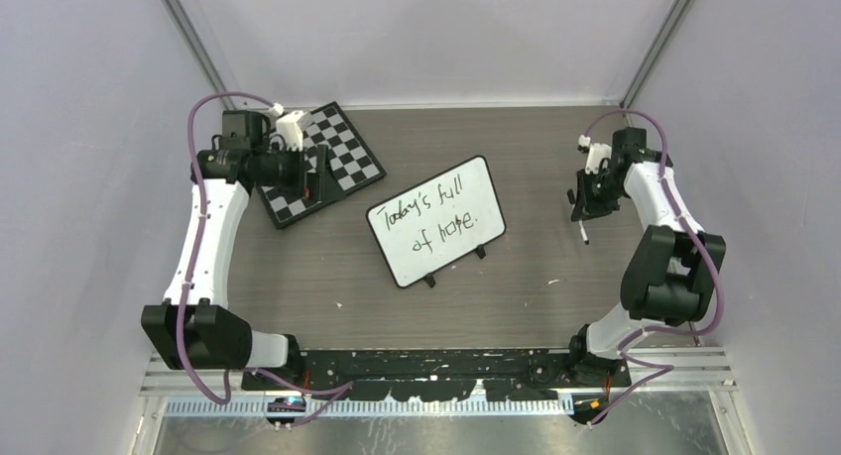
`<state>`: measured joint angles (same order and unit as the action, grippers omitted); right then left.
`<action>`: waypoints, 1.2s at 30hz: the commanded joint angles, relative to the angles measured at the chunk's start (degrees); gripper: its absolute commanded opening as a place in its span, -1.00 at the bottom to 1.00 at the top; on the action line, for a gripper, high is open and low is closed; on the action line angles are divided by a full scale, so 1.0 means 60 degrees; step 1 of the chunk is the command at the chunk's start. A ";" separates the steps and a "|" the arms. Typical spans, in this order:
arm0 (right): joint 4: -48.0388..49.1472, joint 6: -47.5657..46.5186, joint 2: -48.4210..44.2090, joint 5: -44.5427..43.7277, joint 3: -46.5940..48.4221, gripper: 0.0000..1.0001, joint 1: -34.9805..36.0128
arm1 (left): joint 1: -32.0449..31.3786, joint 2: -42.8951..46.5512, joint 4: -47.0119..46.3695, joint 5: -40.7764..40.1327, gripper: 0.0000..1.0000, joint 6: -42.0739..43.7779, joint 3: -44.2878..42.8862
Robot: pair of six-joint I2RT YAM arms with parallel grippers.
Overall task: Write a sentence on the whiteboard
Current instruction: Place the whiteboard marker at the center of the board, then reset both arms
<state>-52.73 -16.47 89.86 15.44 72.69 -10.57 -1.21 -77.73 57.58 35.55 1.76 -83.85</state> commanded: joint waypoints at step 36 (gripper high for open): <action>0.1137 0.0080 0.0592 -0.0758 0.0705 0.01 -0.0470 | 0.1660 0.0095 0.0985 -0.1070 1.00 0.2143 0.0307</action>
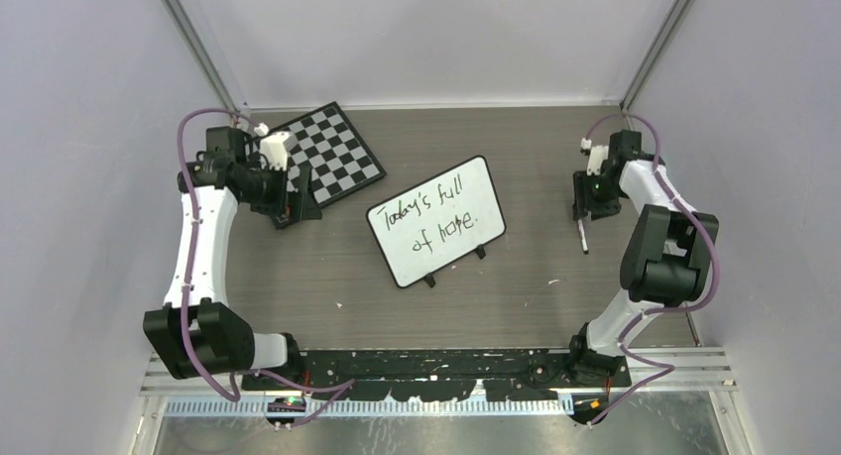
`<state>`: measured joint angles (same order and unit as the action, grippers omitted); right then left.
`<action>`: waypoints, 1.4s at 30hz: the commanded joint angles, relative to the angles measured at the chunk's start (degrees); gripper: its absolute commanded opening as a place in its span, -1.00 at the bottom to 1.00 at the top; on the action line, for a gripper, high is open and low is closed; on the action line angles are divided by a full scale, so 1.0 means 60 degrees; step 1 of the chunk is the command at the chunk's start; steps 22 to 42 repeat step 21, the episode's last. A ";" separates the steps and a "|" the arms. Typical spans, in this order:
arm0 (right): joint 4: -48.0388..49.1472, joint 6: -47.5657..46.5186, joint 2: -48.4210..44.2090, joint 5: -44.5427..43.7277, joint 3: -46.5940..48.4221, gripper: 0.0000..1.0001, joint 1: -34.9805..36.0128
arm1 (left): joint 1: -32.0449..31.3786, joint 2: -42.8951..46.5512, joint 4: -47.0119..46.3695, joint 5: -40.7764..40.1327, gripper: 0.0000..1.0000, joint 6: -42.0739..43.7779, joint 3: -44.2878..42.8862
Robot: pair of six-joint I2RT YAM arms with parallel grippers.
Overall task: Write a sentence on the whiteboard
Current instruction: Reset both arms
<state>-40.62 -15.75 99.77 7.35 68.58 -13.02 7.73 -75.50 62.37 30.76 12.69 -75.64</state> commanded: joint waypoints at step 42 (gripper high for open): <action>-0.2273 0.0755 -0.2448 0.3968 0.3615 0.66 -0.1522 | 0.2161 -0.1300 0.0127 -0.1582 0.99 0.1232 -0.2455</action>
